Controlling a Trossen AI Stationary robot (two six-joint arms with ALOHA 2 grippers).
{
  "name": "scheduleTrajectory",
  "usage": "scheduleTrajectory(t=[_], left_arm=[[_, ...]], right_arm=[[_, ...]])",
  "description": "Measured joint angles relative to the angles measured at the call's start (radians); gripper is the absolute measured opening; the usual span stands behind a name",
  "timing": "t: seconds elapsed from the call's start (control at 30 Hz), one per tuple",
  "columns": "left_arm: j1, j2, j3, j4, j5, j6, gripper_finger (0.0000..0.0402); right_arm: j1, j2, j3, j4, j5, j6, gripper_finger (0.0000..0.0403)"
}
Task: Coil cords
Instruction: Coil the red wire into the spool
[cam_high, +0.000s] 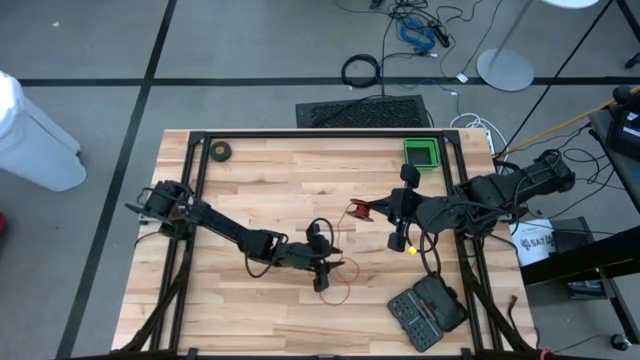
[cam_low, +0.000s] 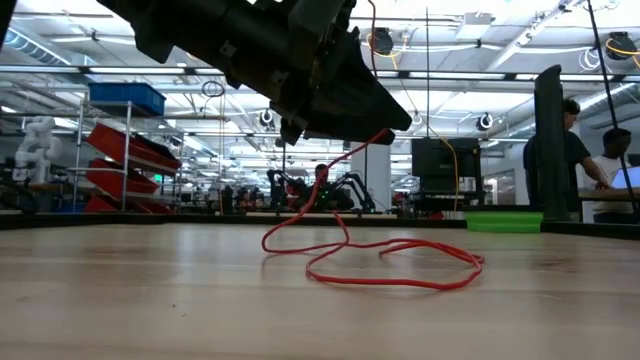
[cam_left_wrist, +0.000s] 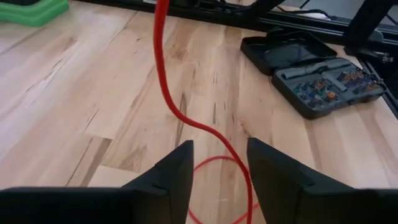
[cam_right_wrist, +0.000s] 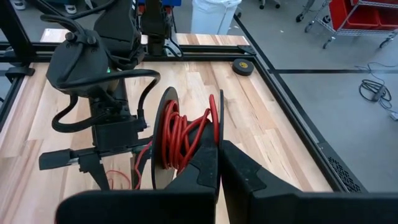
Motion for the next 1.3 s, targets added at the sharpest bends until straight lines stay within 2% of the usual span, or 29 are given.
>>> scheduleTrajectory(t=[0.67,0.83,1.1,1.3], left_arm=[[-0.002,0.000,0.000,-0.007,-0.001,0.027,0.0139],[-0.002,0.000,0.000,-0.008,0.000,0.034,0.0102],[-0.002,0.000,0.000,-0.008,-0.024,0.052,0.0016],[-0.003,-0.008,0.000,-0.007,-0.052,0.059,0.0007]], right_arm=[[0.000,0.000,0.000,-0.008,0.000,0.000,0.0000],[0.000,0.000,0.000,-0.008,0.000,0.000,0.0000],[0.000,0.000,0.000,-0.008,0.000,0.001,0.0000],[0.000,0.000,0.000,-0.008,0.000,0.003,0.0000]])
